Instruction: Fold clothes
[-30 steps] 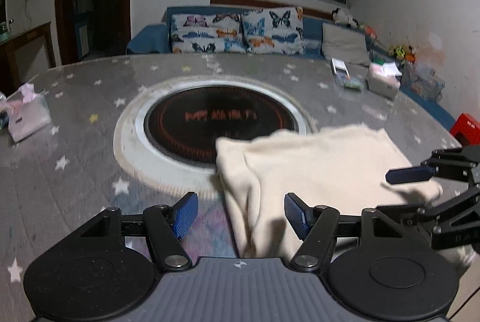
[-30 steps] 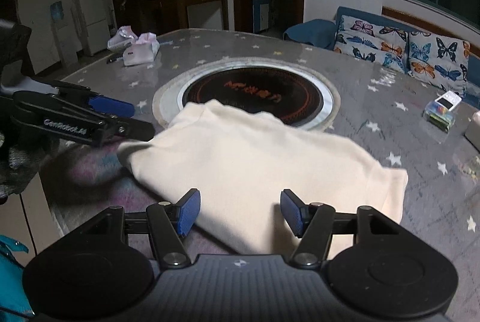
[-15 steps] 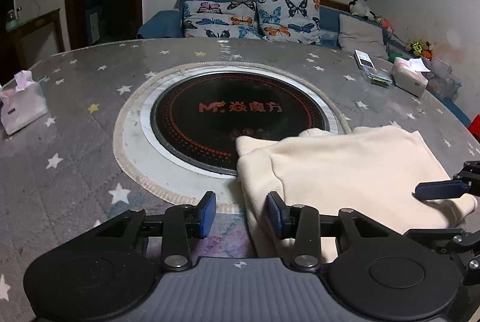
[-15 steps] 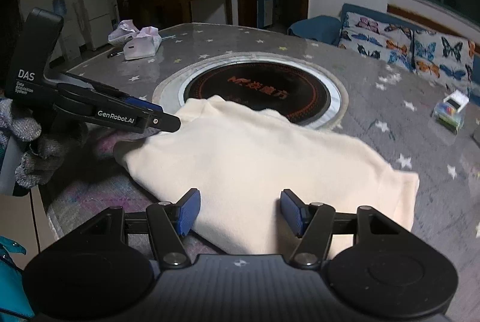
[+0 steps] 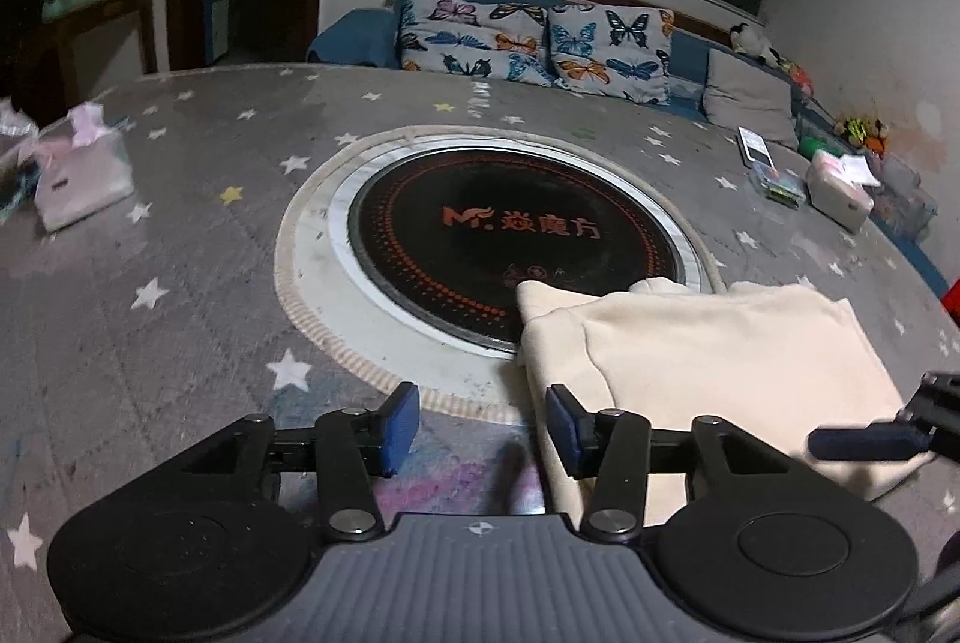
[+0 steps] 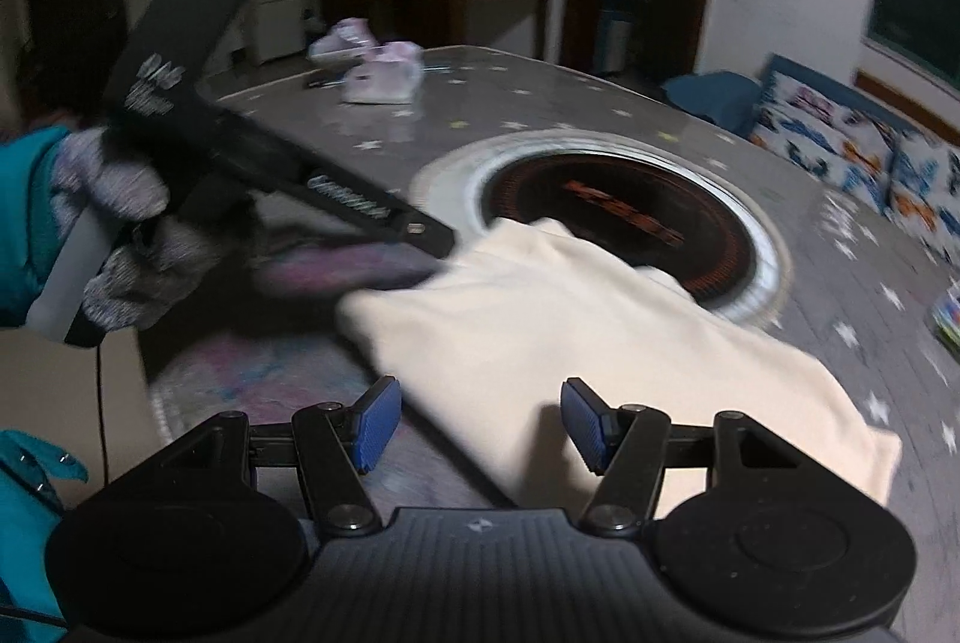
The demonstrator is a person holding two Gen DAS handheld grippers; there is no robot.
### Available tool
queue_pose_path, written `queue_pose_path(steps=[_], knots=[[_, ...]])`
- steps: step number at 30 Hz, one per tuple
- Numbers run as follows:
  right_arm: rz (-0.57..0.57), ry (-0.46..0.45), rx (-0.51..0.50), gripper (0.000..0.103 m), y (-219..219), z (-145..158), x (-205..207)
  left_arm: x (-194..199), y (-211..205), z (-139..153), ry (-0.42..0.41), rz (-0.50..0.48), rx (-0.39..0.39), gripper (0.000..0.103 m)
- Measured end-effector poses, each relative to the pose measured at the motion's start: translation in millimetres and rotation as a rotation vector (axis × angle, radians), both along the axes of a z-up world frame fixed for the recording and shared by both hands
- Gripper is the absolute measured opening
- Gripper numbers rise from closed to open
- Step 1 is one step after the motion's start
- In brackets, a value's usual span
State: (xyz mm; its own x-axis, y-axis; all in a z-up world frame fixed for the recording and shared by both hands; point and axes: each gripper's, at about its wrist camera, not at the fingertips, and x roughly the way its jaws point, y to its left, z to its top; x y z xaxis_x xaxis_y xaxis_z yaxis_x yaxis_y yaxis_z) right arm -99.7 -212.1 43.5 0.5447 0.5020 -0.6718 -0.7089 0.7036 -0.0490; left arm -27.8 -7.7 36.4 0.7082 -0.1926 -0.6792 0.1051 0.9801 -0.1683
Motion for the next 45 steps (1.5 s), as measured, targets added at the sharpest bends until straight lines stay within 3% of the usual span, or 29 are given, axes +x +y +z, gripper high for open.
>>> queue_pose_path(steps=[10,14,18,23,33,37,40,42,45], knots=[[0.149,-0.122,-0.132,0.055,56.4,-7.5,-14.9,-2.8,18.4,4.2,0.065,0.051,-0.156,0.063],[0.156,-0.152,-0.181,0.047,70.7,-14.3,-13.7,-1.4,27.3,1.0,0.109,0.081,-0.239,0.065],[0.165,-0.181,-0.214,0.027,76.0,-19.2,-17.2,0.9,36.7,-4.8,0.165,0.118,-0.335,0.065],[0.118,-0.153,-0.137,0.015,64.6,-7.5,-10.3,1.4,39.6,-7.0,0.200,0.150,-0.438,0.068],[0.032,-0.062,0.070,0.013,28.0,23.2,3.0,12.0,29.3,-21.2,0.278,0.200,-0.685,0.070],[0.037,-0.048,0.096,0.013,23.8,21.5,0.3,15.2,23.7,-27.7,0.292,0.212,-0.760,0.068],[0.048,-0.037,0.101,0.013,23.8,17.5,-0.6,16.4,21.2,-33.4,0.306,0.212,-0.776,0.048],[0.057,-0.026,0.098,0.014,23.9,14.9,0.2,17.4,19.3,-38.1,0.318,0.201,-0.770,0.023],[0.047,-0.016,0.117,0.019,18.2,15.1,-0.4,18.1,18.3,-40.1,0.304,0.188,-0.732,0.018]])
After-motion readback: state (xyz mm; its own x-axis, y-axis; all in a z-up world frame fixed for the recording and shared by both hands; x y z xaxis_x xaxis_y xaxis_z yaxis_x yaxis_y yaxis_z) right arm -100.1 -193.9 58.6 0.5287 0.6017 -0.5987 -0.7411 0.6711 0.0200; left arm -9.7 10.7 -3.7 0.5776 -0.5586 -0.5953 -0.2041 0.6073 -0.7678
